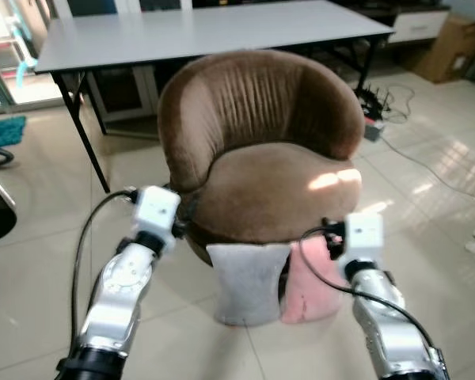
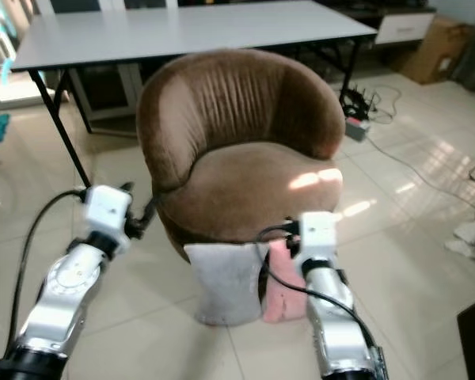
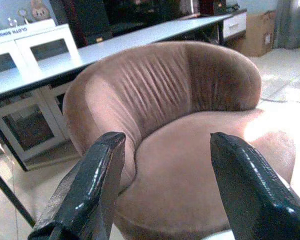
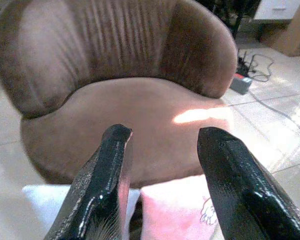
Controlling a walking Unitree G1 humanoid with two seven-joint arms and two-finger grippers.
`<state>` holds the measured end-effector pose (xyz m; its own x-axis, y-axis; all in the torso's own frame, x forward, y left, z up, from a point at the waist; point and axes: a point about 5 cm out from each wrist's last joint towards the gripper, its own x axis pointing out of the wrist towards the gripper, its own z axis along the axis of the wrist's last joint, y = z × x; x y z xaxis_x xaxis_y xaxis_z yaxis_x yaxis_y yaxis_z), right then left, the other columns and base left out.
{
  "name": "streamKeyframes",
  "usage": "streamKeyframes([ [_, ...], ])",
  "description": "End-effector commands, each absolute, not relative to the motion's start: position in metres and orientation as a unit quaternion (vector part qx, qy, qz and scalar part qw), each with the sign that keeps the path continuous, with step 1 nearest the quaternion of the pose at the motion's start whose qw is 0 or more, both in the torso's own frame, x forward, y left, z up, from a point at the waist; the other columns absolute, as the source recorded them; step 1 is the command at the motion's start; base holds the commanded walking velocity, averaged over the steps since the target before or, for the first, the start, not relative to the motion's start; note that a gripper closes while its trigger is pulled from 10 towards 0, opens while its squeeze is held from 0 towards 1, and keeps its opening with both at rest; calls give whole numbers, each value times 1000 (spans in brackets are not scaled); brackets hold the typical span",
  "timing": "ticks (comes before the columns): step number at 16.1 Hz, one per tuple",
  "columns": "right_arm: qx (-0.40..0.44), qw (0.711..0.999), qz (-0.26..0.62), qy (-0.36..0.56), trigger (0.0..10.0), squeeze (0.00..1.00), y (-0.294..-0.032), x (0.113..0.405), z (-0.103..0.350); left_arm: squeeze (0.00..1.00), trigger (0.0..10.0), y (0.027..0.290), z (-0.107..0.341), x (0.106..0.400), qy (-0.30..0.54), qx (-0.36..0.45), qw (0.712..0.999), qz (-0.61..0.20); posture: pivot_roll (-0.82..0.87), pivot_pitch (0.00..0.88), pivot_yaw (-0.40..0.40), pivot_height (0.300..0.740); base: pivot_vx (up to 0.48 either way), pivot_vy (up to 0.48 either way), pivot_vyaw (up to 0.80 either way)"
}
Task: Move the pillow to the sofa from floor
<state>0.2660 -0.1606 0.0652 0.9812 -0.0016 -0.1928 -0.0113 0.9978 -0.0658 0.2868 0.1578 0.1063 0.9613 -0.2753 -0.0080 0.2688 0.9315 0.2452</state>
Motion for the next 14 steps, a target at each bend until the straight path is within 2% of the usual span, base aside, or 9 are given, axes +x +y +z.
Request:
streamKeyframes([
  [1, -27, 996, 17, 89, 10000, 0, -150, 267, 69, 0, 10000, 168, 109, 288, -12, 133, 983, -128, -18, 0, 4, 740, 401, 0, 0],
  [12, -24, 994, 41, 98, 10000, 0, -145, 267, 67, 0, 10000, 168, 107, 288, -9, 133, 983, -128, -15, 0, 0, 740, 397, 0, 0],
  [14, -23, 994, 41, 98, 10000, 0, -145, 267, 67, 0, 10000, 168, 106, 287, -5, 126, 984, -125, -14, 0, -1, 740, 178, 0, 0],
])
